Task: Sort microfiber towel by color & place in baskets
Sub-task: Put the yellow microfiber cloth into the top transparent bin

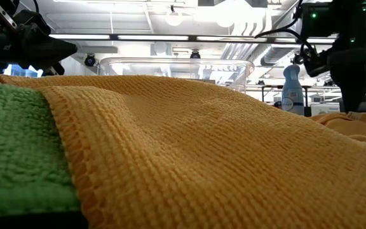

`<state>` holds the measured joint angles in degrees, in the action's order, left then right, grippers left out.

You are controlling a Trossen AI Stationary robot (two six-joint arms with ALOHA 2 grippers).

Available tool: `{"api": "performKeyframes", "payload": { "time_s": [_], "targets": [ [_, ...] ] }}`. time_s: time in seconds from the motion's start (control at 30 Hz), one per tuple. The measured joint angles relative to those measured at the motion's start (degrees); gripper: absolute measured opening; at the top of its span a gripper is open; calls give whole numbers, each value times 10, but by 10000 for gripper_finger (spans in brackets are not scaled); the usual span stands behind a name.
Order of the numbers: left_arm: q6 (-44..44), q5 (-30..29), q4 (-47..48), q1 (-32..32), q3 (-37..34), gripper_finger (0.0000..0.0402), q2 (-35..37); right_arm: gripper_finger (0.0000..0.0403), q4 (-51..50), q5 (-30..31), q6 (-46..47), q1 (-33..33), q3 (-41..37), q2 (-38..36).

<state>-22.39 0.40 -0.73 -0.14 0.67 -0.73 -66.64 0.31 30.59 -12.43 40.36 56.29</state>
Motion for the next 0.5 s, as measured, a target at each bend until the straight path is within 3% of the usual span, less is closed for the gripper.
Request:
{"api": "performKeyframes", "payload": {
  "time_s": [0.2, 0.5],
  "targets": [
    [0, 0, 0, 0, 0, 0, 0, 85, 35, -23, 4, 14, 0, 0],
    [0, 0, 0, 0, 0, 0, 0, 86, 42, 12, -25, 59, 1, 25]
  ]
}}
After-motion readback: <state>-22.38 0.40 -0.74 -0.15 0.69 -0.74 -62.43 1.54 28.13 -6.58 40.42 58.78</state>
